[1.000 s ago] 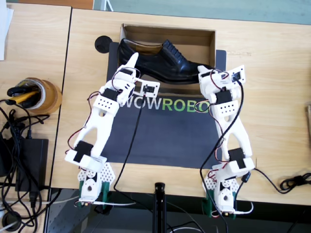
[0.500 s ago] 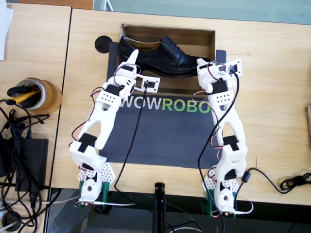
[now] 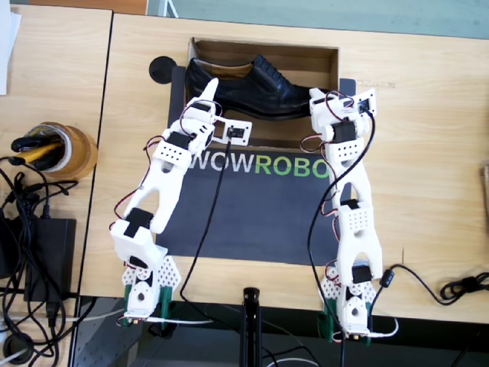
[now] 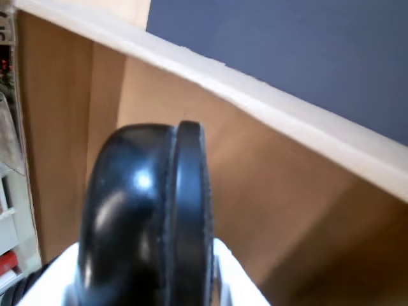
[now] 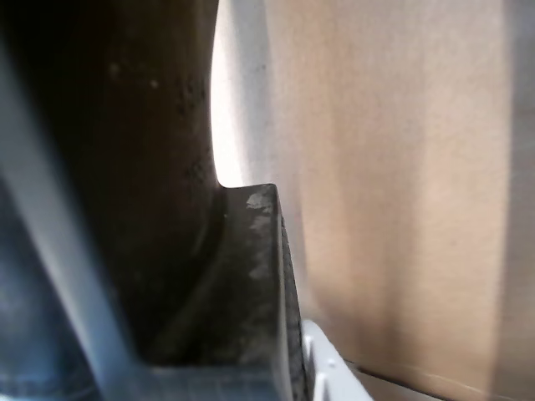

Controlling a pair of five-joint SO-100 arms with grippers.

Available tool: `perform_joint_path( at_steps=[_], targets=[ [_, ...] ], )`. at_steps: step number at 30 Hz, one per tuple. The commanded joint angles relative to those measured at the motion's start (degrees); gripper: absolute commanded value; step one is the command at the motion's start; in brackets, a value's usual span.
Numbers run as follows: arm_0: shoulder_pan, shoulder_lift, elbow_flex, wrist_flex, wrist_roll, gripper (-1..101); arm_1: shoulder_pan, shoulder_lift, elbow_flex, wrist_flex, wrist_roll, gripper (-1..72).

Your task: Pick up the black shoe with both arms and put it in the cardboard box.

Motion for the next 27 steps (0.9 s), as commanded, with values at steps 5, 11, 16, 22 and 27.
perform_joint_path(
  at_steps=[5, 11, 16, 22, 27],
  targets=[
    [-0.97, 7.65, -1.58, 8.17, -4.66, 44, 0.35, 2.37, -4.92, 5.10, -0.70, 30.9],
    [-0.88, 10.20, -2.37, 14.68, -6.33, 55, 0.70, 6.06, -4.92, 7.82, -0.79, 40.0],
    [-1.05, 12.83, -2.37, 19.16, -7.21, 59, 0.35, 9.32, -2.81, 8.53, -0.62, 53.0],
    [-1.58, 19.60, -2.37, 23.47, -6.77, 57, -0.26, 17.58, 3.25, 8.61, -0.26, 50.1],
    [-1.32, 26.10, -1.85, 27.25, -4.75, 43, -0.44, 26.46, 11.16, 8.61, -0.62, 35.2]
  ],
)
